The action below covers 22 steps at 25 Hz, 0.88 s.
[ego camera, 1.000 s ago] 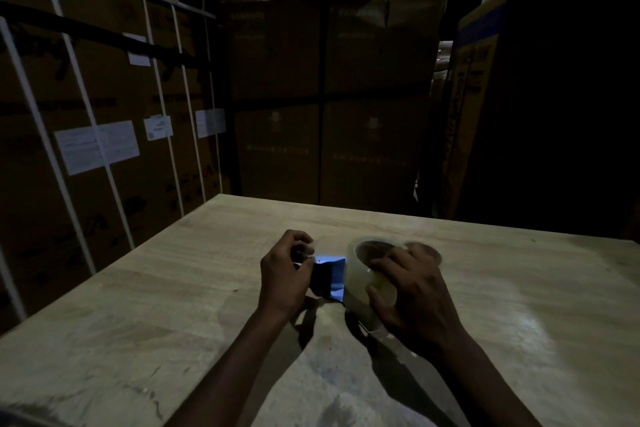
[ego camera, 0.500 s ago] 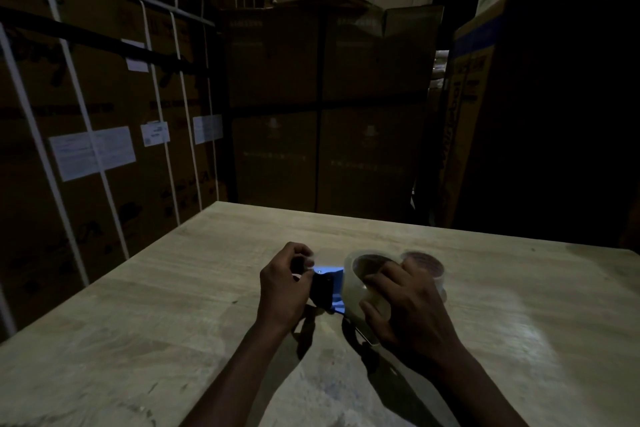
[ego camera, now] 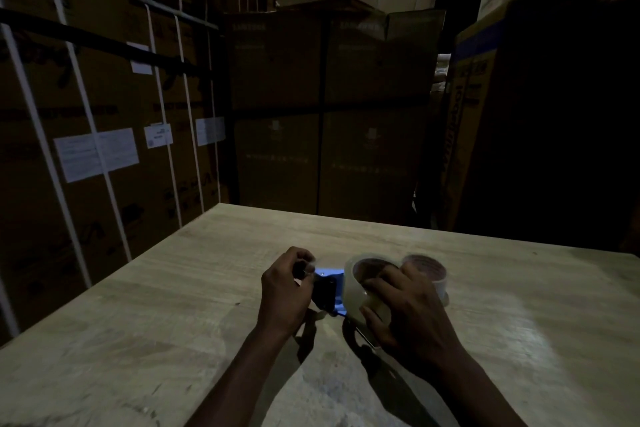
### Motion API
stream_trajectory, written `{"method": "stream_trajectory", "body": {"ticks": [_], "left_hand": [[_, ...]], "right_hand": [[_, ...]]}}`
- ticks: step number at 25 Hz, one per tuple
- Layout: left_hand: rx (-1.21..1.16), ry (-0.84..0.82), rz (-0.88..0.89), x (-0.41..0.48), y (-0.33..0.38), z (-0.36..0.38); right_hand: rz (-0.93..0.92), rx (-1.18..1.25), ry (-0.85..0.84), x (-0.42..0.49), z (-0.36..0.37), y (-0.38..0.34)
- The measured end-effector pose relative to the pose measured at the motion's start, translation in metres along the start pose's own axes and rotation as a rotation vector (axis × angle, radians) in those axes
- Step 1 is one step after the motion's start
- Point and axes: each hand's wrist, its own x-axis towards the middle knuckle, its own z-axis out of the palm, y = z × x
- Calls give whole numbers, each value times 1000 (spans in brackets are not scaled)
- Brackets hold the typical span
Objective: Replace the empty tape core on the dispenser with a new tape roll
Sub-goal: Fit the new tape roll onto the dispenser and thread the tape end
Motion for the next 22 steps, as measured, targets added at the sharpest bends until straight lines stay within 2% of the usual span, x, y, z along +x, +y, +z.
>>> {"method": "stream_trajectory", "body": {"ticks": [7,14,18,20,22], "left_hand": [[25,-54,-5,-4,1,0],[40,-143,-104,-8,-5,-2],[25,-173,-189,-9,-5,-4],[28,-184,-211,-10,-5,-4],[39,-194,-222,-10,-6,-3]], "right_hand": [[-23,2,-44,-1,0,-4],[-49,34,-139,-1,1,-5],[-58,67,-252,-1,5,-4],[-17,95,-293,-1,6,-5],[90,182,-246,1,9,-5]]}}
